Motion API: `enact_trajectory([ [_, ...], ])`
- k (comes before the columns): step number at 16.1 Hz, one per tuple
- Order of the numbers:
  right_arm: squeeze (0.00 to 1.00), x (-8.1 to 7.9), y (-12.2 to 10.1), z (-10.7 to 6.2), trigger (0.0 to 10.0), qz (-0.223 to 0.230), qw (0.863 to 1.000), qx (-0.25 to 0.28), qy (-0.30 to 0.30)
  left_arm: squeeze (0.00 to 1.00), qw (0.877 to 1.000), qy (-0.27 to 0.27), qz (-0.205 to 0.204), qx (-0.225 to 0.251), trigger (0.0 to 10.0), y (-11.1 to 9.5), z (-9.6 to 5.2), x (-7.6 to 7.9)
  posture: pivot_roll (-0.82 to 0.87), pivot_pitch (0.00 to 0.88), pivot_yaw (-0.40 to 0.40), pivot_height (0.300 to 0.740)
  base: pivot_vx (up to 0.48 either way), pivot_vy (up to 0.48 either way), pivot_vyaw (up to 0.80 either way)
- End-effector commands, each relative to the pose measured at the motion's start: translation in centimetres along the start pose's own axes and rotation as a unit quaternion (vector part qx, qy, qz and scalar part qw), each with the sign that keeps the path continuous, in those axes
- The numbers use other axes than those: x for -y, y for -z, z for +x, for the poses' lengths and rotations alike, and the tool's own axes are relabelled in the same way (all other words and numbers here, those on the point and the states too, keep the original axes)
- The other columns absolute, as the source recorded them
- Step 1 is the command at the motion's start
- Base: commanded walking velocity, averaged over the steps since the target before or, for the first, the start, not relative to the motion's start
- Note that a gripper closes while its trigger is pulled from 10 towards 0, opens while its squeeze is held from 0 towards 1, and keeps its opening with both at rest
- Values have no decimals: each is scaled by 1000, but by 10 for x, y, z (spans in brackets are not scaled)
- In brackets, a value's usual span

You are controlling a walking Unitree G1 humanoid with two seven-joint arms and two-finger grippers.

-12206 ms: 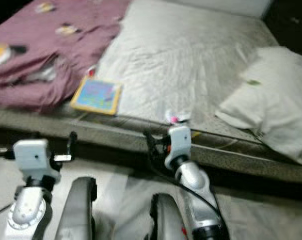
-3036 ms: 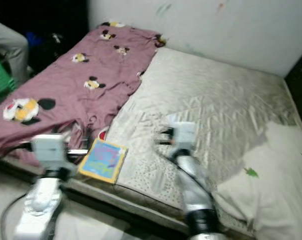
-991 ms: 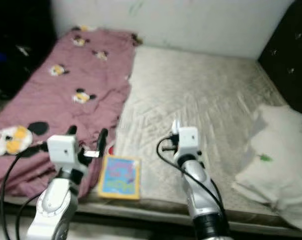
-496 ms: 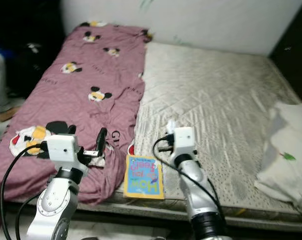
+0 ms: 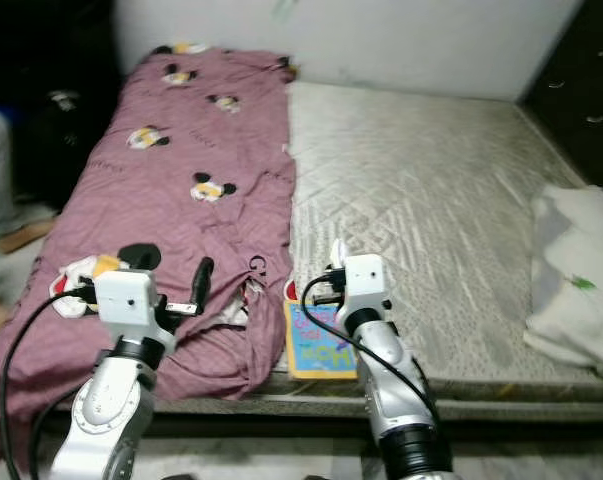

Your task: Clean up the room

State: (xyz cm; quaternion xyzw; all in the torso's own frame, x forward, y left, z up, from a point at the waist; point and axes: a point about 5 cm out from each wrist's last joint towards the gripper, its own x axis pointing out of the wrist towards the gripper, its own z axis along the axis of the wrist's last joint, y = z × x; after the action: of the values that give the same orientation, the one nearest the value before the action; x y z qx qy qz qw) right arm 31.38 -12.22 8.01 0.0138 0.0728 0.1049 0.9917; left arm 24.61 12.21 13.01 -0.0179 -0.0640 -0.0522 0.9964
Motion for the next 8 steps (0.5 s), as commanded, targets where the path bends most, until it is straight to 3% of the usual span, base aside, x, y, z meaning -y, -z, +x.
enact_trajectory([
  [1, 0, -5, -4, 2, 10000, 0, 1000, 8, -5, 0, 1000, -4, 6, 2, 10000, -1, -1, -4, 10, 98, -89, 740, 0, 424, 0],
  [8, 0, -6, -6, 3, 10000, -5, 1000, 17, -7, 0, 1000, -3, 6, 1, 10000, -2, 0, -4, 11, 99, -88, 740, 0, 424, 0],
])
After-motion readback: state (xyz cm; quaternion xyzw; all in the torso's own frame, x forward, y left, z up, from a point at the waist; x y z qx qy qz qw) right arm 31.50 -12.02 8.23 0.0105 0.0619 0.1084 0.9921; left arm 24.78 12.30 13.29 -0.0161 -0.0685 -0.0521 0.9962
